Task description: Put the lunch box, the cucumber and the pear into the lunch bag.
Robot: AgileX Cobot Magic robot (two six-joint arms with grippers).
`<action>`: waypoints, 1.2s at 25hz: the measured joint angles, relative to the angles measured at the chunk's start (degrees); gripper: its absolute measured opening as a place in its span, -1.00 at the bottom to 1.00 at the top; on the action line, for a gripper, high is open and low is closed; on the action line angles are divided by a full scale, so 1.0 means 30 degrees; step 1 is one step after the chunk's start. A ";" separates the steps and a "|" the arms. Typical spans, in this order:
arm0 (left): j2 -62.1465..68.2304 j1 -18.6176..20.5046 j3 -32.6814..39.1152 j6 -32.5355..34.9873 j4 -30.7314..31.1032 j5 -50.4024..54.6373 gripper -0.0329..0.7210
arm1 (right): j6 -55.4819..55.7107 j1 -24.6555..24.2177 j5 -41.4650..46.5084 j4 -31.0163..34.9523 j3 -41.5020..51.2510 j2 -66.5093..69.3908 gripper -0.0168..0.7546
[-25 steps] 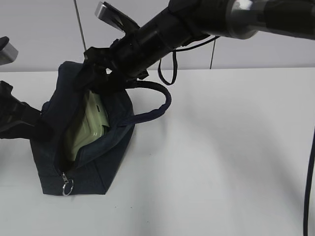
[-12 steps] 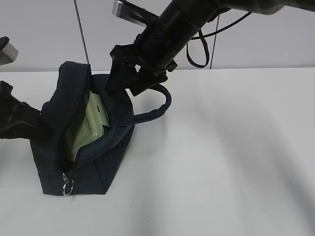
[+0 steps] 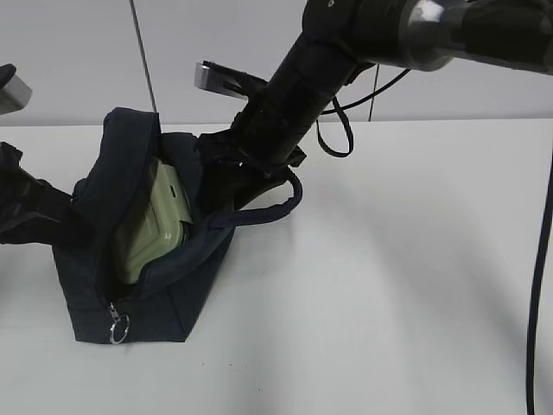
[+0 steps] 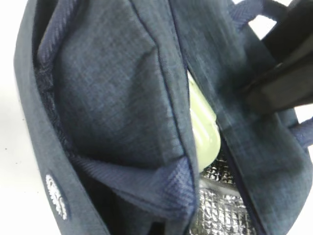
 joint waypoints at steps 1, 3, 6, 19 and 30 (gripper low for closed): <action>0.0000 0.0000 0.0000 0.0000 0.0000 0.0000 -0.96 | -0.0330 0.0000 -0.0085 0.0027 0.0000 0.0000 -0.08; 0.0000 0.0000 0.0000 0.0000 -0.0018 0.0000 -0.96 | -0.0848 -0.0072 -0.0203 -0.0075 0.0000 -0.0097 -0.61; 0.0000 0.0000 0.0000 0.0000 -0.0059 0.0000 -0.96 | -0.1053 -0.0153 -0.0440 -0.0746 0.0000 -0.0552 -0.89; 0.0242 -0.1277 -0.1626 -0.0703 0.0075 0.0214 -0.96 | -0.0709 -0.0577 0.0339 -0.2249 0.0573 -0.2233 -0.93; 0.3074 -0.4276 -0.4218 -0.1686 -0.0097 0.0223 -0.96 | -0.2780 -0.3498 -0.1174 -0.1124 0.7981 -0.6865 -0.93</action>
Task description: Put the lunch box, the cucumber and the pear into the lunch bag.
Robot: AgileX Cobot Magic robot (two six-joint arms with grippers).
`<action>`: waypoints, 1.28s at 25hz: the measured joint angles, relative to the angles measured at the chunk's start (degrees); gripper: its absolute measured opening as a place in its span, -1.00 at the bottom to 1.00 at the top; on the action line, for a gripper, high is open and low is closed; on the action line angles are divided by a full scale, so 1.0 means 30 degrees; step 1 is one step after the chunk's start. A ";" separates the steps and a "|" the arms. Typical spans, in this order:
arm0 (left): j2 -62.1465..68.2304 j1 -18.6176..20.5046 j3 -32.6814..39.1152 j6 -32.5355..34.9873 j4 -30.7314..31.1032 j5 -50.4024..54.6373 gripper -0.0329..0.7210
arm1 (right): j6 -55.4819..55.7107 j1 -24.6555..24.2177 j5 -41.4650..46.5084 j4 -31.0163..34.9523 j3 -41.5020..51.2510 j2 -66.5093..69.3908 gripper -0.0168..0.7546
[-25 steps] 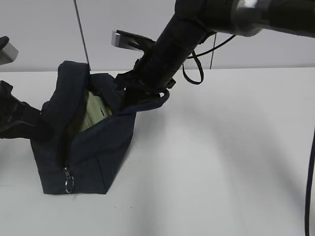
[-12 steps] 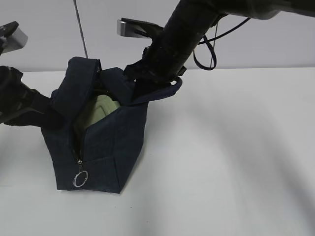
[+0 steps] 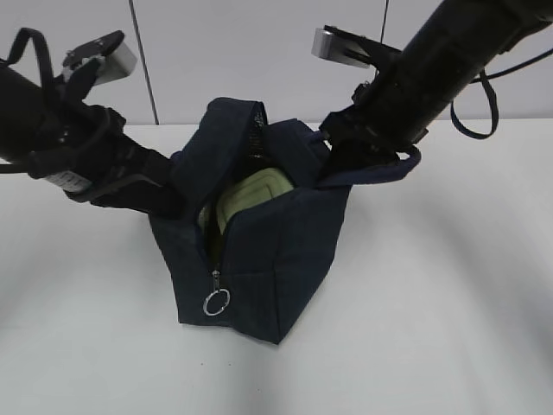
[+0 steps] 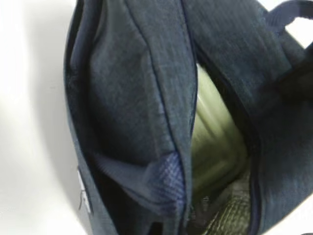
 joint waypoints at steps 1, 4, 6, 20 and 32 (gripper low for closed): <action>0.0294 -0.0249 -0.0225 -0.0062 -0.0017 0.0000 -0.96 | -0.0314 -0.0049 -0.0156 0.0083 0.0550 -0.0171 -0.93; 0.0809 -0.0664 -0.0369 -0.0271 -0.0055 0.0059 -0.96 | -0.0821 -0.0078 -0.0979 0.0524 0.1673 -0.0250 -0.93; 0.0951 -0.0736 -0.0369 -0.0357 -0.0055 0.0090 -0.96 | -0.1035 -0.0078 -0.1373 0.0836 0.1942 -0.0292 -0.93; 0.0866 -0.0750 -0.0414 -0.0458 -0.0289 -0.0073 -0.08 | -0.2560 -0.0092 -0.1623 0.2310 0.2065 -0.1120 0.07; -0.4627 -0.1119 0.1450 0.0095 -0.0429 -0.4581 -0.01 | -0.3653 -0.0057 -0.4170 0.2583 0.3963 -0.6522 -0.16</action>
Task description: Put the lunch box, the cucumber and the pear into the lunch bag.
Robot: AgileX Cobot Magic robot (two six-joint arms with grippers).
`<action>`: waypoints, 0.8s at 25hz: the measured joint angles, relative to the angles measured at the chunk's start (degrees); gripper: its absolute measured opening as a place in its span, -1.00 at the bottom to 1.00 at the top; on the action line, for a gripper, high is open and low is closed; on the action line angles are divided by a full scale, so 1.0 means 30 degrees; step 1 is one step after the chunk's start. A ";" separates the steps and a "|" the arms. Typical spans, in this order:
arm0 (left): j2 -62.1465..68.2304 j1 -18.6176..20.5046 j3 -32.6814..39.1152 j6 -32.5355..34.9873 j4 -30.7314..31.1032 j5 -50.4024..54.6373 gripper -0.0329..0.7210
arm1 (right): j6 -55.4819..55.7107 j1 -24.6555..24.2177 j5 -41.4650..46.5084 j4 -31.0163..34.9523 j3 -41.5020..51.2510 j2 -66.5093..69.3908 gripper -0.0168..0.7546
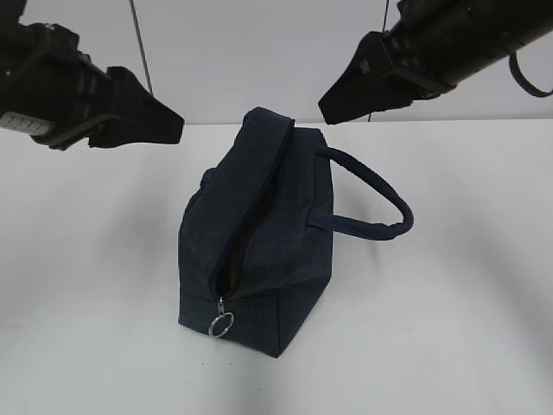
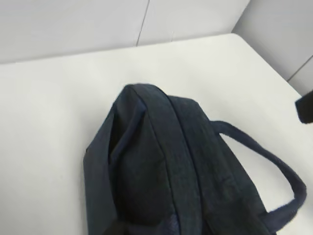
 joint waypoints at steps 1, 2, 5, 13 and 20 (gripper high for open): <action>-0.0511 -0.0160 0.0682 0.0086 -0.0041 -0.0920 -0.01 | -0.0381 0.0000 -0.0787 0.0273 0.0959 -0.0569 -0.21; -0.1103 -0.0353 0.1292 0.0094 -0.0072 -0.1845 -0.01 | -0.0993 0.0000 -0.1668 0.0691 0.2034 -0.1268 -0.25; -0.2578 -0.1255 0.3466 0.0177 -0.0168 -0.4556 -0.01 | -0.3484 0.0000 -0.4198 0.2980 0.5338 -0.3346 -0.30; -0.3881 -0.5617 0.7335 0.0292 0.0058 -1.1060 -0.01 | -1.5157 0.3084 -1.0551 1.4257 1.3175 -0.6728 -0.32; -0.3881 -0.6870 0.8449 0.0298 0.0621 -1.2468 -0.01 | -2.2102 0.3924 -0.9654 2.0113 1.4960 -0.5059 -0.32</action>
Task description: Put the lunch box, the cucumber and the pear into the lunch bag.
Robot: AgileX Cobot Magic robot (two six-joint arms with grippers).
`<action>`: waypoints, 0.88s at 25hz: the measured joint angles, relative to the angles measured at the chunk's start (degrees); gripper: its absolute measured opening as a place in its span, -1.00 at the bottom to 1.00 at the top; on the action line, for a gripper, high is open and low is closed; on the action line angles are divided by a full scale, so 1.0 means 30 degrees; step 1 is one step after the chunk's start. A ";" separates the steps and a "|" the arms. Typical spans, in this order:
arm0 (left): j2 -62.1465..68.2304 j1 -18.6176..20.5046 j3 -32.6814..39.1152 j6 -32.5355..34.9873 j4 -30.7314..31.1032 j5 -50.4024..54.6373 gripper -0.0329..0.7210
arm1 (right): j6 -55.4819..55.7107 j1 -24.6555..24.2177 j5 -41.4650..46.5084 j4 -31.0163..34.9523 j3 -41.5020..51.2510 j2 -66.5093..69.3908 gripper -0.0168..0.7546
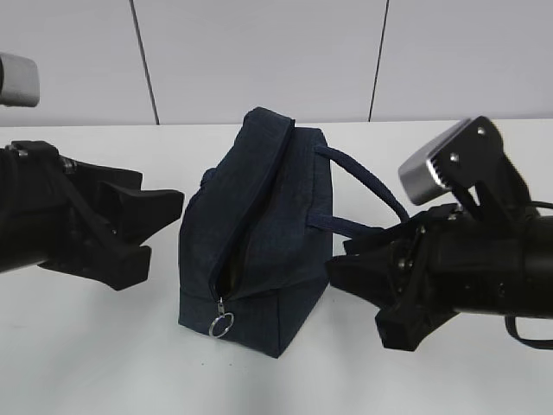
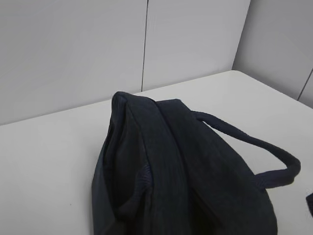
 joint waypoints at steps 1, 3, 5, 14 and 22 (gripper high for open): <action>0.0000 0.0000 0.0045 0.0000 0.0016 0.0000 -0.01 | -0.0095 0.0000 0.0376 0.0088 0.0000 0.0427 -0.32; 0.0000 0.0000 0.0063 0.0000 0.0016 0.0018 -0.01 | -0.0166 0.0000 0.1017 0.0133 -0.0037 0.1259 -0.32; 0.0000 -0.0007 0.0063 0.0015 0.0016 0.0055 -0.01 | -0.0008 0.0000 0.1550 0.0177 -0.0114 0.2089 -0.32; 0.0000 -0.0007 0.0063 0.0015 -0.0014 0.0220 -0.07 | -0.2982 0.0000 0.4625 0.0208 -0.0271 0.4766 -0.32; 0.0000 -0.0007 0.0063 0.0015 -0.0014 0.0261 -0.09 | -0.3524 0.0000 0.4693 0.0208 -0.0271 0.6706 -0.32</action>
